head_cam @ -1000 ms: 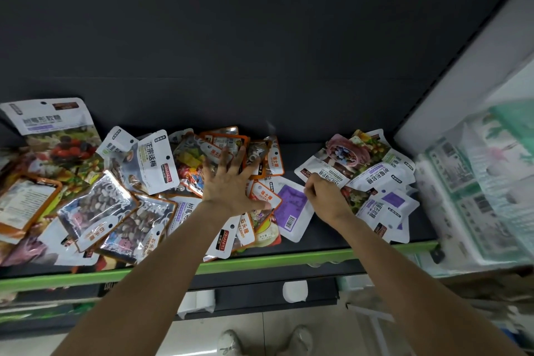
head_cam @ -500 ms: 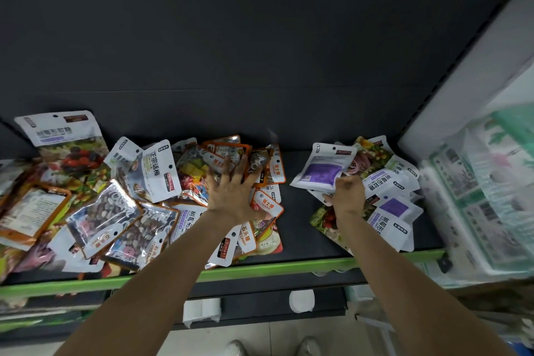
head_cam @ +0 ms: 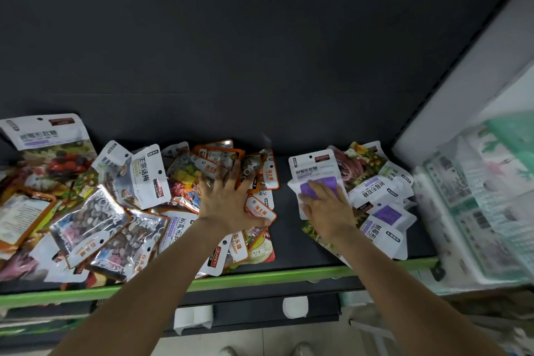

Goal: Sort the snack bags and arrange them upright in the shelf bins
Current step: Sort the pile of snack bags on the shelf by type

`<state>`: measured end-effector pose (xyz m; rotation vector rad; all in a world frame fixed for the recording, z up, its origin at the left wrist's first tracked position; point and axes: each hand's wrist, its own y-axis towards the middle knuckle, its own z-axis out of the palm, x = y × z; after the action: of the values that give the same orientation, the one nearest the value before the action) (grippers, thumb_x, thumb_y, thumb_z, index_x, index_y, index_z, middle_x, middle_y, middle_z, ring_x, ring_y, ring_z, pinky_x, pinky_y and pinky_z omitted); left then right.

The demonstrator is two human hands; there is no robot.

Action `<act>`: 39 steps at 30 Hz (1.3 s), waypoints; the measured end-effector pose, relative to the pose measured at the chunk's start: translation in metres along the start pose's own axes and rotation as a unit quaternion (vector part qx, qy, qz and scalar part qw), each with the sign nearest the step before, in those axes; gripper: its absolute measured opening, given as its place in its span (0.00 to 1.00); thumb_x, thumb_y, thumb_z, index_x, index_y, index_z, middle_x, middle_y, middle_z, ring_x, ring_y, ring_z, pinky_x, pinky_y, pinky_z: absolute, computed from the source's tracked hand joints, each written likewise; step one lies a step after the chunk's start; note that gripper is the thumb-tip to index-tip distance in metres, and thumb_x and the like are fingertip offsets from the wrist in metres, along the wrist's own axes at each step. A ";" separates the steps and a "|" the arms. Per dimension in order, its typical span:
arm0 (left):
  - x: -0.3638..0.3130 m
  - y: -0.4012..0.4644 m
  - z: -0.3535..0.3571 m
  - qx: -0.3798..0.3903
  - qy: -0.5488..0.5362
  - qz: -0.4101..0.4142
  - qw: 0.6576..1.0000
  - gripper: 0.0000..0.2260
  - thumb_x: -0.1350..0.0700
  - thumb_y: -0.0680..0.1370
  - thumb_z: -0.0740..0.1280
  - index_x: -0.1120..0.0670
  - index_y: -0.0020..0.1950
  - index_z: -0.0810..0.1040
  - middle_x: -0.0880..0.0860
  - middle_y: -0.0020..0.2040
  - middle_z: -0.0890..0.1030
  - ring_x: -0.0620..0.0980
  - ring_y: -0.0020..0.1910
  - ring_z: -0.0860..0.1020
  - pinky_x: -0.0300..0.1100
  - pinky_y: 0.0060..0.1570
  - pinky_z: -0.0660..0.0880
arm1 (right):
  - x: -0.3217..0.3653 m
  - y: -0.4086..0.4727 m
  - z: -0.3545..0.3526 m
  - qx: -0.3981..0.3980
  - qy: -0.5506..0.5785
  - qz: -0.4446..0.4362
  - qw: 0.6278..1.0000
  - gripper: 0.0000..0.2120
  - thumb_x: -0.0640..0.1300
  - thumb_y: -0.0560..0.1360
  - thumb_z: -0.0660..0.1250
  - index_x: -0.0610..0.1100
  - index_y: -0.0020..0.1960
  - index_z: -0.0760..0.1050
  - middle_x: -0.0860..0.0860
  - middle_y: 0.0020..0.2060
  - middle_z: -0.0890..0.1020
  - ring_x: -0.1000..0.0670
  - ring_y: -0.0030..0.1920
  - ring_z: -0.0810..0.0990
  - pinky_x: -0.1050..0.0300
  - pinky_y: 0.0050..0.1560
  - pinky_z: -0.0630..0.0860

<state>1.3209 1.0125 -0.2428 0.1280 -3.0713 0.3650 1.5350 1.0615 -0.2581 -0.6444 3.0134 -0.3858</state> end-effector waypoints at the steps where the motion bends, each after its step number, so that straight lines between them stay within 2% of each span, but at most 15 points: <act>1: 0.002 -0.001 0.001 -0.001 0.011 0.006 1.000 0.50 0.22 0.65 0.56 0.42 0.75 0.33 0.52 0.77 0.34 0.61 0.75 0.33 0.67 0.68 0.38 | -0.001 0.000 -0.001 -0.014 -0.020 0.018 1.000 0.20 0.53 0.82 0.48 0.54 0.72 0.64 0.51 0.76 0.54 0.50 0.76 0.50 0.47 0.75 0.43; 5: 0.015 0.000 0.003 -0.002 0.020 0.021 1.000 0.50 0.24 0.65 0.60 0.39 0.74 0.31 0.50 0.77 0.34 0.58 0.75 0.33 0.66 0.69 0.38 | 0.005 0.003 -0.009 -0.034 -0.041 0.078 0.996 0.19 0.52 0.81 0.53 0.49 0.68 0.70 0.48 0.73 0.61 0.46 0.73 0.58 0.45 0.74 0.50; 8: 0.025 0.001 0.003 0.000 0.015 0.015 1.000 0.49 0.24 0.65 0.60 0.35 0.71 0.29 0.49 0.77 0.34 0.58 0.74 0.32 0.67 0.69 0.37 | 0.027 0.014 -0.008 -0.047 0.115 0.057 0.991 0.20 0.50 0.80 0.57 0.46 0.71 0.67 0.47 0.70 0.65 0.45 0.70 0.64 0.49 0.71 0.62; 11: 0.030 -0.001 0.004 0.006 0.006 0.004 1.000 0.47 0.24 0.66 0.60 0.33 0.70 0.30 0.49 0.77 0.33 0.59 0.74 0.32 0.67 0.69 0.37 | 0.050 0.029 -0.004 -0.012 0.320 0.046 0.946 0.21 0.46 0.80 0.60 0.42 0.71 0.66 0.43 0.67 0.70 0.44 0.69 0.67 0.50 0.68 0.66; 14: 0.033 -0.002 0.003 0.012 0.008 0.003 1.000 0.44 0.25 0.67 0.59 0.33 0.72 0.33 0.49 0.77 0.33 0.59 0.74 0.32 0.67 0.69 0.36 | 0.065 0.043 -0.002 0.003 0.471 0.073 0.879 0.15 0.41 0.80 0.60 0.41 0.65 0.73 0.43 0.59 0.78 0.44 0.61 0.76 0.53 0.60 0.73; 16: 0.034 -0.004 0.001 0.018 0.005 0.003 1.000 0.44 0.25 0.68 0.58 0.35 0.74 0.36 0.50 0.77 0.34 0.59 0.74 0.32 0.67 0.68 0.37 | 0.068 0.049 -0.003 -0.013 0.539 0.100 0.836 0.12 0.38 0.79 0.60 0.38 0.60 0.76 0.42 0.56 0.81 0.43 0.58 0.79 0.53 0.58 0.75; 17: 0.034 -0.004 -0.001 0.012 -0.006 0.002 1.000 0.43 0.26 0.68 0.59 0.35 0.74 0.38 0.50 0.77 0.36 0.59 0.75 0.33 0.67 0.68 0.37 | 0.069 0.050 -0.005 -0.024 0.552 0.100 0.827 0.12 0.36 0.79 0.59 0.37 0.60 0.76 0.42 0.56 0.81 0.43 0.58 0.79 0.55 0.57 0.75; 19: 0.029 -0.003 -0.007 -0.025 -0.043 -0.009 0.999 0.42 0.28 0.69 0.60 0.37 0.76 0.43 0.49 0.78 0.39 0.60 0.75 0.35 0.67 0.68 0.38 | 0.071 0.045 -0.012 -0.015 0.559 0.078 0.825 0.14 0.32 0.79 0.57 0.35 0.62 0.75 0.41 0.57 0.80 0.45 0.58 0.78 0.66 0.51 0.74; 20: 0.026 -0.001 -0.009 -0.048 -0.055 -0.009 0.997 0.41 0.29 0.70 0.61 0.38 0.76 0.43 0.49 0.78 0.40 0.60 0.75 0.35 0.66 0.69 0.38 | 0.073 0.043 -0.014 -0.002 0.554 0.062 0.830 0.15 0.32 0.79 0.57 0.36 0.63 0.75 0.42 0.57 0.80 0.46 0.59 0.78 0.68 0.50 0.72; 23: 0.017 0.012 -0.011 -0.084 -0.052 0.028 0.995 0.40 0.33 0.73 0.62 0.38 0.76 0.42 0.49 0.78 0.39 0.58 0.75 0.35 0.67 0.71 0.42 | 0.081 0.040 -0.017 0.044 0.493 0.026 0.869 0.14 0.36 0.79 0.59 0.39 0.63 0.76 0.43 0.56 0.80 0.46 0.57 0.79 0.60 0.53 0.73; 25: 0.018 0.020 -0.008 -0.052 -0.026 0.057 0.997 0.40 0.34 0.73 0.62 0.37 0.75 0.39 0.49 0.78 0.37 0.58 0.76 0.35 0.67 0.71 0.42 | 0.082 0.043 -0.011 0.019 0.468 0.053 0.882 0.16 0.35 0.79 0.60 0.40 0.64 0.75 0.42 0.58 0.80 0.43 0.57 0.79 0.56 0.56 0.75; 28: 0.025 0.024 -0.002 -0.024 0.007 0.068 0.997 0.40 0.32 0.73 0.61 0.34 0.73 0.35 0.48 0.77 0.34 0.58 0.75 0.35 0.67 0.69 0.38 | 0.077 0.048 -0.006 -0.033 0.447 0.129 0.884 0.19 0.32 0.77 0.61 0.42 0.66 0.72 0.42 0.58 0.79 0.42 0.59 0.78 0.48 0.59 0.75; 31: 0.031 0.022 0.000 -0.019 0.018 0.054 0.998 0.38 0.30 0.72 0.58 0.33 0.73 0.38 0.46 0.77 0.34 0.57 0.75 0.35 0.69 0.69 0.39 | 0.079 0.053 -0.004 -0.032 0.455 0.177 0.872 0.16 0.35 0.76 0.63 0.41 0.63 0.69 0.41 0.55 0.80 0.42 0.57 0.79 0.51 0.57 0.75; 34: 0.039 0.023 0.003 -0.012 0.019 0.036 0.999 0.37 0.27 0.71 0.55 0.33 0.74 0.39 0.46 0.77 0.34 0.57 0.75 0.34 0.70 0.68 0.38 | 0.086 0.059 -0.004 -0.035 0.466 0.189 0.864 0.13 0.39 0.76 0.65 0.38 0.60 0.72 0.41 0.56 0.80 0.43 0.58 0.78 0.56 0.54 0.73; 39: 0.046 0.020 0.005 -0.002 0.006 0.019 1.000 0.38 0.26 0.71 0.54 0.33 0.73 0.37 0.46 0.76 0.32 0.58 0.75 0.34 0.70 0.66 0.38 | 0.091 0.065 -0.002 -0.031 0.482 0.212 0.850 0.13 0.39 0.77 0.65 0.38 0.60 0.73 0.41 0.57 0.80 0.42 0.59 0.78 0.54 0.54 0.73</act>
<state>1.2732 1.0276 -0.2499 0.0665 -3.0660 0.3608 1.4257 1.0825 -0.2709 0.3956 3.9421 -0.7704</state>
